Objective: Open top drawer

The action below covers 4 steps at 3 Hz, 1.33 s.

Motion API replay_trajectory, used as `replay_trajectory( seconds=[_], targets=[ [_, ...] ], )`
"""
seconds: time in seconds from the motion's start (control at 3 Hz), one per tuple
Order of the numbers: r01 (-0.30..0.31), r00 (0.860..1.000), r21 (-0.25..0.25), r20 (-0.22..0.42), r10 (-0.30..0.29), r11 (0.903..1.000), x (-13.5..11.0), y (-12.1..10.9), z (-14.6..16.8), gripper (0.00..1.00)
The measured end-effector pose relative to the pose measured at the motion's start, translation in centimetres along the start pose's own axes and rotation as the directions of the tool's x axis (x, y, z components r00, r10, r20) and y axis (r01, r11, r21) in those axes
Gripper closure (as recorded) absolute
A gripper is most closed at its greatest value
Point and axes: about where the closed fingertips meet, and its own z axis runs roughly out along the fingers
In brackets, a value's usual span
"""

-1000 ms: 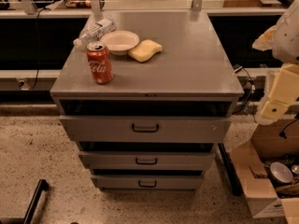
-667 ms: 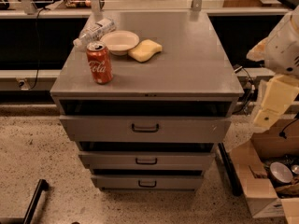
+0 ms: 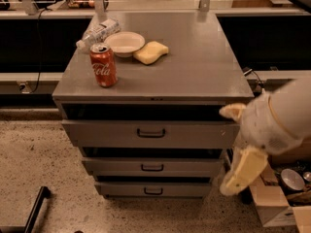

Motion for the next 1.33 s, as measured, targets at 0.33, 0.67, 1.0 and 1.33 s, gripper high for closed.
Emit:
replay_trajectory(
  seconds=[0.33, 0.67, 1.0, 1.33],
  targets=[
    [-0.018, 0.997, 0.013, 0.072, 0.017, 0.9998, 1.1, 1.9, 1.9, 0.0],
    [0.0, 0.999, -0.004, 0.039, 0.0, 1.0, 0.6, 1.8, 2.9, 0.0],
    [0.047, 0.999, 0.036, -0.024, -0.046, 0.9983, 2.2, -0.1, 7.7, 0.0],
    [0.093, 0.995, 0.11, -0.039, -0.089, 0.9896, 2.9, -2.6, 10.4, 0.0]
  ],
)
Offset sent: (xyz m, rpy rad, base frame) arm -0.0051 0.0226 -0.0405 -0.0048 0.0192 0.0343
